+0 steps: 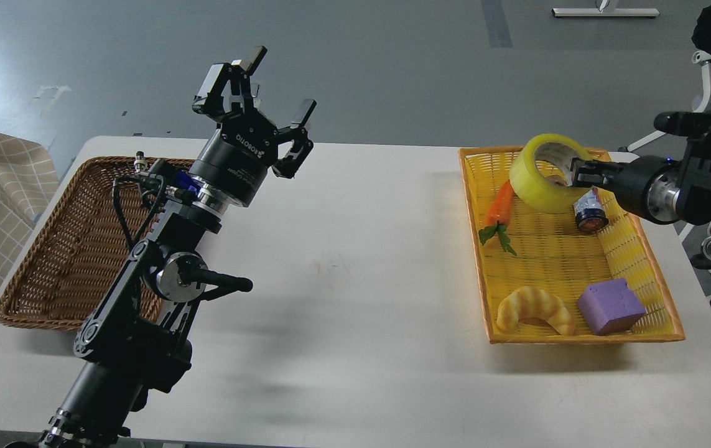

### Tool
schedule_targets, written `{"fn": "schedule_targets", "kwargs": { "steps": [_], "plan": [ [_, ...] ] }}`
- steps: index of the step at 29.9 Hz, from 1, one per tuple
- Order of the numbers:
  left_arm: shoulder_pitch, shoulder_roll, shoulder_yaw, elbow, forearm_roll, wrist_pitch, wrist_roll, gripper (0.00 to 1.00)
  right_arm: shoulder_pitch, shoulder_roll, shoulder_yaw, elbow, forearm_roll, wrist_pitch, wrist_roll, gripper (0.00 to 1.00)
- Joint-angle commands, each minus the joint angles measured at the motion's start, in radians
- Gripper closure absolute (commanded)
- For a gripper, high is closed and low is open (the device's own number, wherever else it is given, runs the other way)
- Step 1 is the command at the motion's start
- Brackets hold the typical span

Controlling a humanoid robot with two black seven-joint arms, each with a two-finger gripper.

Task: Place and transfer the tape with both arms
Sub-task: 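Lift the tape roll out of the tray toward the table center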

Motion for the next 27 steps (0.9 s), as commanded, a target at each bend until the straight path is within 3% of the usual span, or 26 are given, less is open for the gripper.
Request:
{"fn": "schedule_targets", "kwargs": {
  "steps": [1,14,27],
  "plan": [
    [-0.001,0.0,0.0,0.0,0.0,0.002,0.0,0.02,0.06,0.062,-0.006,-0.012,-0.001,0.0,0.0,0.93],
    [-0.004,0.0,-0.001,0.0,0.0,0.0,0.002,0.02,0.219,0.327,-0.077,-0.115,-0.011,0.0,-0.003,0.95],
    [-0.006,0.0,-0.003,0.0,0.0,0.003,0.002,0.02,0.25,0.559,-0.213,-0.224,-0.014,0.0,-0.009,0.96]
  ]
}}
